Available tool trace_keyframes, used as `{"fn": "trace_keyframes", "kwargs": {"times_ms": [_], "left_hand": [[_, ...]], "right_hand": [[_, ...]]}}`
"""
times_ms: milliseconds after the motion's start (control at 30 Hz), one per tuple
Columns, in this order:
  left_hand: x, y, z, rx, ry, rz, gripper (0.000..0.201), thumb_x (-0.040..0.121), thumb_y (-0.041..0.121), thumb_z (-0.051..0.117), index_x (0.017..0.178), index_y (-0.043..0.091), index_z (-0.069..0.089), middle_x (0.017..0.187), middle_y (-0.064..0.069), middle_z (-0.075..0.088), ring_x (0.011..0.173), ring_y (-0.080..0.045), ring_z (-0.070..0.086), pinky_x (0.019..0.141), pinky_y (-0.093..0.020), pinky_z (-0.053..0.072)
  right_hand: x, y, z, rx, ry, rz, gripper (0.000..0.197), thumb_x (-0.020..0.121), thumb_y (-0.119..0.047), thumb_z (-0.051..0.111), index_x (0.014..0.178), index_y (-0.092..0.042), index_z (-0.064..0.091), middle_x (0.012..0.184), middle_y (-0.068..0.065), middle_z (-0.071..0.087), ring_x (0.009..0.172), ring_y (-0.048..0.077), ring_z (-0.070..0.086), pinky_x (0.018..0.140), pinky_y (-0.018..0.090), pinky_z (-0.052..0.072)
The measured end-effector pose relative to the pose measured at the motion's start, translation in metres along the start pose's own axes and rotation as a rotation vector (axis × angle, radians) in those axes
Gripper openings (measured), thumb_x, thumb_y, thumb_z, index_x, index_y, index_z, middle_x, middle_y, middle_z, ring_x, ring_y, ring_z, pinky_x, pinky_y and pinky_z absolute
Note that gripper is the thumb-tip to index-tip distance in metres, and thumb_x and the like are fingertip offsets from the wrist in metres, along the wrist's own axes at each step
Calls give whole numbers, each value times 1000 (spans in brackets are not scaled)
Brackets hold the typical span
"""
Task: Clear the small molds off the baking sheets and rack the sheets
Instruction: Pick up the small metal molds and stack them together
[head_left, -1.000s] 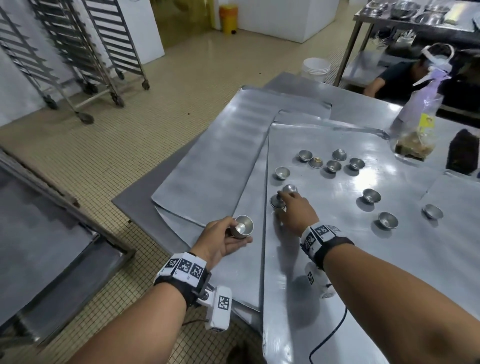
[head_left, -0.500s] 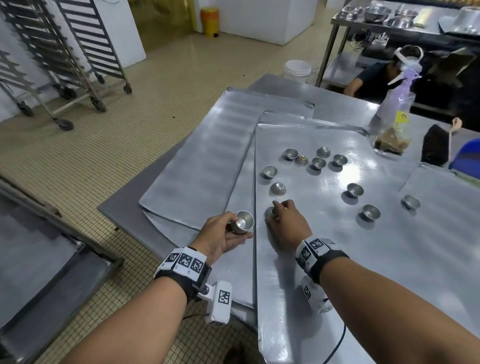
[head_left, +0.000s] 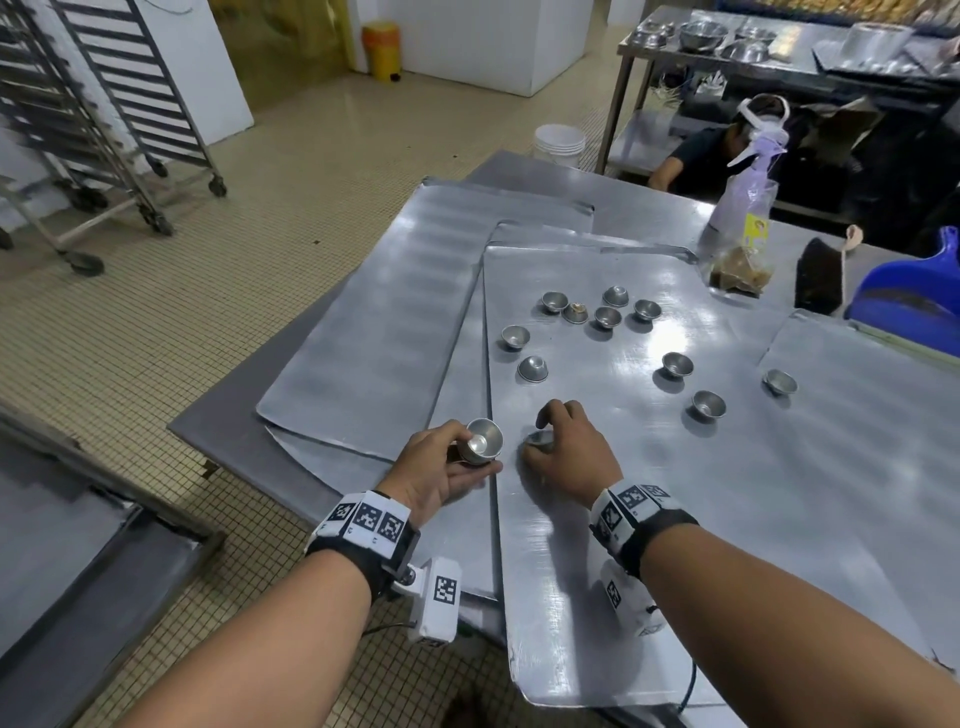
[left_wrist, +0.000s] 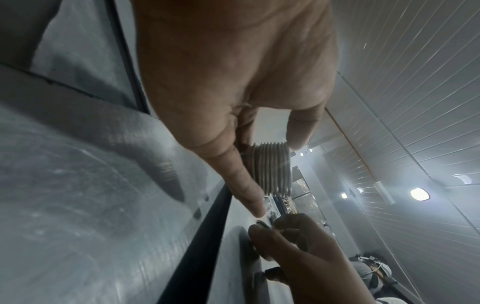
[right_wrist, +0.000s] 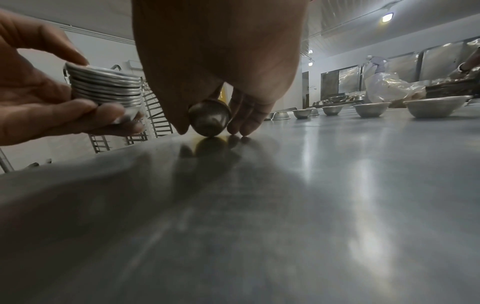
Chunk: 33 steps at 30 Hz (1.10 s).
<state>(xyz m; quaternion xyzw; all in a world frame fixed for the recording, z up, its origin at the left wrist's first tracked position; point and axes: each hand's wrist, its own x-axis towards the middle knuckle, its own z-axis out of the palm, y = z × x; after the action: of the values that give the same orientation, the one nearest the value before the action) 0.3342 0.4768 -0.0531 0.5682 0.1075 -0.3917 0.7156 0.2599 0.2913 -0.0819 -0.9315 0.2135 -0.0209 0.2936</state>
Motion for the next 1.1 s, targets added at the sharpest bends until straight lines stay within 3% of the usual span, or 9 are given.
{"fn": "trace_keyframes", "kwargs": {"times_ms": [133, 300, 433, 500, 633, 733, 833, 967, 1100], "left_hand": [[-4, -3, 0, -20, -22, -21, 31, 91, 12, 55, 116, -7, 54, 113, -30, 69, 94, -42, 73, 97, -48, 55], [-5, -8, 3, -16, -12, -22, 25, 90, 12, 55, 107, -6, 57, 101, -25, 72, 95, -43, 73, 106, -51, 48], [-7, -6, 7, -38, -10, -16, 23, 91, 14, 57, 104, -5, 58, 98, -26, 70, 94, -46, 72, 99, -51, 53], [-7, -2, 11, -78, 6, -31, 29, 94, 25, 58, 102, -3, 58, 101, -28, 68, 91, -47, 71, 87, -48, 59], [-7, 4, 19, -106, -4, -48, 77, 92, 67, 48, 115, -5, 60, 112, -29, 68, 95, -48, 71, 80, -44, 62], [-8, 7, 27, -115, -27, -27, 91, 89, 76, 40, 119, -7, 61, 112, -29, 70, 95, -45, 72, 75, -41, 63], [-8, 8, 37, -93, -65, 17, 90, 92, 76, 35, 120, -5, 63, 109, -25, 72, 87, -33, 74, 75, -39, 61], [-9, 4, 48, -40, -99, 36, 75, 96, 66, 40, 114, -2, 66, 101, -19, 72, 79, -23, 70, 71, -35, 60], [-4, 1, 54, 27, -125, 52, 39, 97, 38, 60, 103, 1, 68, 90, -17, 73, 75, -23, 72, 78, -39, 60]], "right_hand": [[-7, 2, -3, -4, -21, 0, 50, 84, -41, 69, 127, -22, 52, 126, 0, 49, 96, 23, 60, 78, 29, 43], [-12, 7, -6, -67, -48, -1, 59, 87, -45, 65, 139, -20, 51, 130, 3, 58, 120, 22, 54, 97, 33, 44], [-17, 10, -10, -72, -28, 4, 56, 88, -46, 63, 135, -18, 57, 125, 3, 60, 117, 23, 56, 95, 32, 44], [-18, 9, -16, -12, 11, -3, 52, 87, -45, 67, 130, -17, 60, 120, 4, 61, 110, 24, 59, 91, 32, 46], [-19, -7, -34, 184, 163, -112, 52, 84, -47, 74, 126, -20, 62, 115, 0, 69, 101, 18, 64, 87, 32, 50], [-22, -24, -42, 208, 157, -211, 52, 84, -50, 72, 128, -25, 61, 114, -5, 71, 96, 15, 66, 84, 31, 51], [-24, -32, -41, 134, 79, -246, 53, 84, -53, 70, 131, -29, 58, 112, -7, 72, 96, 16, 66, 80, 29, 48], [-27, -29, -43, 138, 71, -211, 55, 84, -56, 69, 132, -31, 57, 105, -6, 73, 73, 9, 55, 73, 27, 42], [-31, -19, -46, 149, 77, -160, 58, 81, -59, 70, 131, -32, 57, 106, -5, 74, 87, 18, 66, 83, 35, 52]]}}
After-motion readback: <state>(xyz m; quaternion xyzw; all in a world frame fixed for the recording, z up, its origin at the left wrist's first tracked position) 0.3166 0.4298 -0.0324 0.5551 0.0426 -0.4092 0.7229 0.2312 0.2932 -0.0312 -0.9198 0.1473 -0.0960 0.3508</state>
